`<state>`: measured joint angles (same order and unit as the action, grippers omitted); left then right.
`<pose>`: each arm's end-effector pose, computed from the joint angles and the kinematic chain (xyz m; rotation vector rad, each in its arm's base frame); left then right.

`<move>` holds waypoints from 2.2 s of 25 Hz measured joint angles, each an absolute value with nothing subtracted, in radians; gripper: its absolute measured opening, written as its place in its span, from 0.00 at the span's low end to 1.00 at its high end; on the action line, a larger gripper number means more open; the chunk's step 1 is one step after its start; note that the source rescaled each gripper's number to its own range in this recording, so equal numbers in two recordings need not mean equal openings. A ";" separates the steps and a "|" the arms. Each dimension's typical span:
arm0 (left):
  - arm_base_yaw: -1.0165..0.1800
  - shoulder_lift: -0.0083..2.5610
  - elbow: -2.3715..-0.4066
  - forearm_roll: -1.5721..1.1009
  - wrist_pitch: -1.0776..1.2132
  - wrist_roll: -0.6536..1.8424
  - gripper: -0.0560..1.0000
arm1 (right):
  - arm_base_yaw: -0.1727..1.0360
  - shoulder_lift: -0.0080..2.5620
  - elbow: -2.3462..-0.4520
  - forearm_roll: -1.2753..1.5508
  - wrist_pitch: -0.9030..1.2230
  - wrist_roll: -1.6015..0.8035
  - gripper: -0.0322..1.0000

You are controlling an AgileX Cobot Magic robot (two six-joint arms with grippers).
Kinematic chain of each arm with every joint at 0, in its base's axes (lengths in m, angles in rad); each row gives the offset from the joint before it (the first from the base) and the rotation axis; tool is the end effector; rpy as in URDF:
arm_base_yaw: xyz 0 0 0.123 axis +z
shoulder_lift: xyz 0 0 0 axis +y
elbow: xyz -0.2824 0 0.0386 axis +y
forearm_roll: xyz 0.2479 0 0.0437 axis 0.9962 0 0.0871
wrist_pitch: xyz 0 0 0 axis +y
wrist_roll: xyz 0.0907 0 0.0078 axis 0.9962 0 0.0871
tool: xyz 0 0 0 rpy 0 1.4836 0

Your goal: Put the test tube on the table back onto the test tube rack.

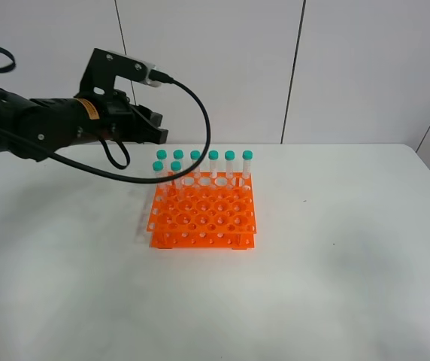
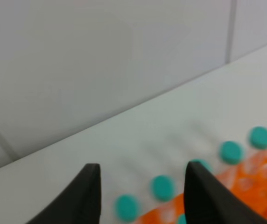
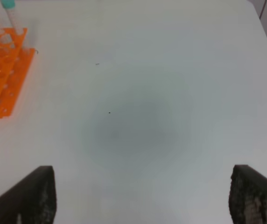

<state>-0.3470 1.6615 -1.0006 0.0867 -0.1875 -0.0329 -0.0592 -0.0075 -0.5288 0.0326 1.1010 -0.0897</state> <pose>0.3482 -0.1275 0.2486 0.3998 1.9223 -0.2095 -0.0110 0.0033 0.2818 -0.0342 2.0480 -0.0538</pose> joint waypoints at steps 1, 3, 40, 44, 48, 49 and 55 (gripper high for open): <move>-0.329 1.642 -1.001 0.087 -0.158 -0.032 0.30 | -0.059 -0.008 -0.529 0.033 1.101 -0.090 0.95; -0.291 1.607 -1.000 0.087 -0.103 -0.029 0.30 | -0.059 -0.008 -0.529 0.033 1.101 -0.090 0.95; -0.089 0.730 -0.585 -0.215 0.204 0.068 0.30 | -0.059 -0.008 -0.529 0.033 1.101 -0.090 0.95; -0.089 0.539 -0.558 -0.223 0.335 0.068 0.30 | -0.059 -0.008 -0.529 0.033 1.101 -0.090 0.95; -0.089 0.374 -0.557 -0.223 0.539 0.068 0.30 | -0.059 -0.008 -0.529 0.033 1.101 -0.090 0.95; -0.089 0.335 -0.557 -0.223 0.588 0.067 0.30 | -0.059 -0.008 -0.529 0.033 1.101 -0.090 0.95; -0.089 0.171 -0.557 -0.186 0.887 0.046 0.30 | -0.059 -0.008 -0.529 0.033 1.101 -0.090 0.95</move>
